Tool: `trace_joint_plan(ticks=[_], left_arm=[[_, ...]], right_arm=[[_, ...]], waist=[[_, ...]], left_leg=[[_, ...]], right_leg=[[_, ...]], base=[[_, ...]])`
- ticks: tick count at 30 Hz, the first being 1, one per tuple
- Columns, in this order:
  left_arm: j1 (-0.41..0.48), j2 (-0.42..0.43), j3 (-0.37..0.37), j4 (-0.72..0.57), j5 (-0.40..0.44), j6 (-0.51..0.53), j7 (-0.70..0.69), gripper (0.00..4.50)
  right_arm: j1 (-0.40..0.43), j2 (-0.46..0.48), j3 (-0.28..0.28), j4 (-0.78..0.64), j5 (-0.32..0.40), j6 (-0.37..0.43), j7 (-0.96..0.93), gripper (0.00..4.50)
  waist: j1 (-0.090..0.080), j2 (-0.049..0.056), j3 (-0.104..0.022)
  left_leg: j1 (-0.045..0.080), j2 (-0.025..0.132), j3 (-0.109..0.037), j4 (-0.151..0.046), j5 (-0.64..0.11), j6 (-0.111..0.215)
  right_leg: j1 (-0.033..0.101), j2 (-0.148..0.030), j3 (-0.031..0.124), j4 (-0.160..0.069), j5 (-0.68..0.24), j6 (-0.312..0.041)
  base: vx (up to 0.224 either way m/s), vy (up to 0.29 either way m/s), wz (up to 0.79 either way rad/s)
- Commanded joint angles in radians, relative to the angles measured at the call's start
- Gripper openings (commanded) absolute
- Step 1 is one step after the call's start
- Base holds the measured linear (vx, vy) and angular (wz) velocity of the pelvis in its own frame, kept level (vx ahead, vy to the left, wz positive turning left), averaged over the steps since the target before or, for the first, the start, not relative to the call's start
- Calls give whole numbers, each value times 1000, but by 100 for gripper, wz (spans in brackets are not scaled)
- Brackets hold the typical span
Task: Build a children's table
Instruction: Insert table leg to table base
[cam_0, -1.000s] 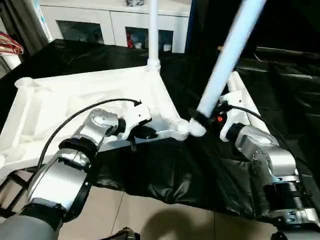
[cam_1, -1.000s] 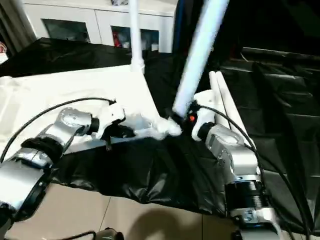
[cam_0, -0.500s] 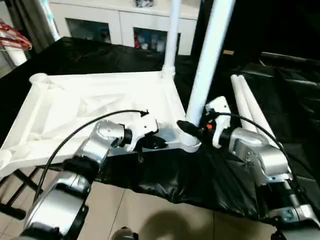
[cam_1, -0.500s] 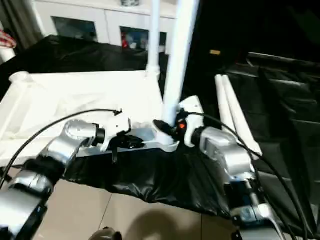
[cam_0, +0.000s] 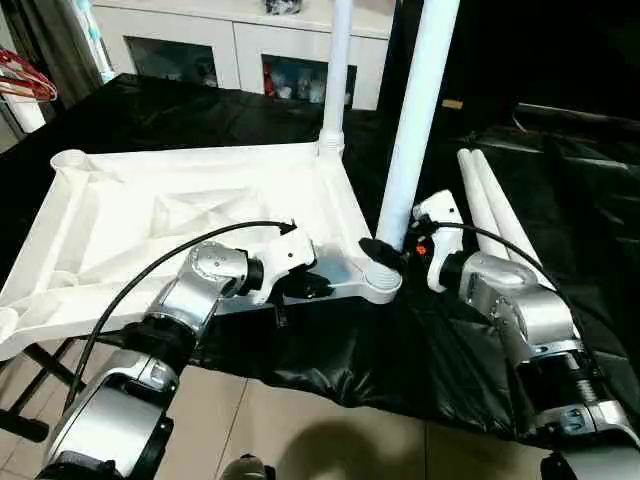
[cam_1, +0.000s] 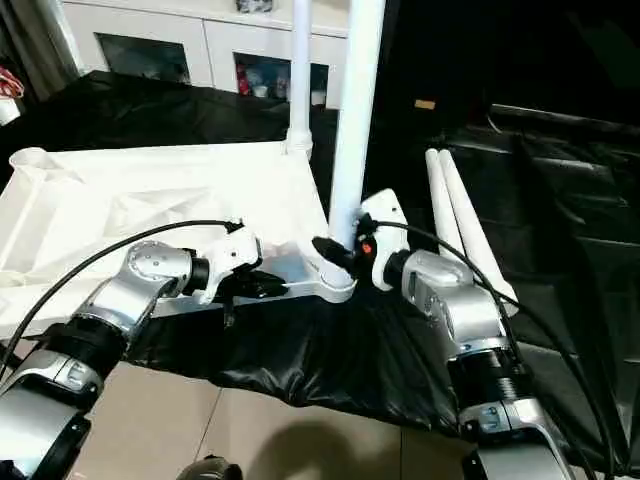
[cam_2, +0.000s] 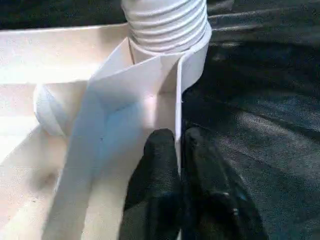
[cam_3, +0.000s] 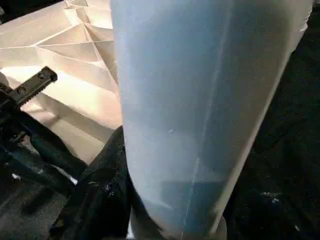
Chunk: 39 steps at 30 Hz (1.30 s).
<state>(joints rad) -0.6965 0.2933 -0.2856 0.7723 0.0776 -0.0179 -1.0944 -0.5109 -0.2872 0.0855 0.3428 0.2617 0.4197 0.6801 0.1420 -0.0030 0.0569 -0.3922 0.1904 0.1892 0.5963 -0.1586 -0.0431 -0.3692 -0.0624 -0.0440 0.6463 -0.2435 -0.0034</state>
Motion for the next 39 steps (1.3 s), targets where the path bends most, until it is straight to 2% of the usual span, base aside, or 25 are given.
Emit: trace_joint_plan(ticks=[1, 6, 8, 15, 24, 29, 32, 36, 39], left_arm=[[-2, 0, -8, 29, 13, -3, 10, 82], [-13, 13, -10, 70, 19, -12, -11, 84], [-16, 15, -9, 77, 20, -13, -13, 84], [-43, 10, -25, 132, 29, -16, -43, 11], [-70, -8, -20, 164, 23, -18, -47, 0], [-66, -13, -11, 163, 15, -22, -38, 0], [-52, -14, -1, 145, 4, -18, -36, 0], [-37, -10, 15, 119, -6, -18, -18, 0], [-34, -13, 22, 115, -8, -18, -8, 0]], right_arm=[[-14, -1, -21, 20, -9, -17, -15, 191], [-17, 2, -27, 35, -9, -26, -16, 191], [-17, 3, -27, 36, -9, -27, -15, 191], [-25, 6, -21, 57, -10, -40, -10, 191], [-41, 10, -17, 101, -14, -53, 0, 191], [-34, 20, -46, 118, 13, -59, 1, 190], [-18, 26, -89, 136, 49, -66, -1, 190], [39, 33, -130, 135, 87, -100, 14, 190], [69, 42, -150, 139, 94, -121, 9, 190]], waist=[[-3, 2, -70], [-4, 2, -68], [-4, 2, -68], [-3, 1, -67], [-4, 3, -65], [-5, 4, -64], [-4, 3, -65], [-2, 2, -67], [0, 4, -66]], left_leg=[[31, 48, -24, -71, -185, -17], [33, 49, -26, -76, -226, -33], [35, 51, -25, -76, -227, -35], [35, 50, -24, -77, -231, -34], [35, 51, -25, -78, -242, -36], [37, 53, -25, -81, -267, -41], [36, 53, -25, -82, -265, -37], [33, 52, -23, -79, -230, -19], [32, 52, -23, -79, -225, -13]], right_leg=[[28, -92, 44, -78, 8, -214], [27, -94, 45, -83, -53, -209], [26, -94, 45, -83, -49, -210], [25, -96, 46, -86, -66, -210], [25, -97, 47, -87, -66, -219], [23, -98, 47, -89, -93, -220], [24, -100, 48, -89, -92, -222], [26, -97, 46, -86, -34, -225], [25, -99, 46, -87, -39, -224]], base=[[0, 0, 0], [0, 0, 0], [0, 0, 0], [0, 0, 0], [0, 0, 0], [0, 0, 0], [0, 0, 0], [0, 0, 0], [0, 0, 0]])
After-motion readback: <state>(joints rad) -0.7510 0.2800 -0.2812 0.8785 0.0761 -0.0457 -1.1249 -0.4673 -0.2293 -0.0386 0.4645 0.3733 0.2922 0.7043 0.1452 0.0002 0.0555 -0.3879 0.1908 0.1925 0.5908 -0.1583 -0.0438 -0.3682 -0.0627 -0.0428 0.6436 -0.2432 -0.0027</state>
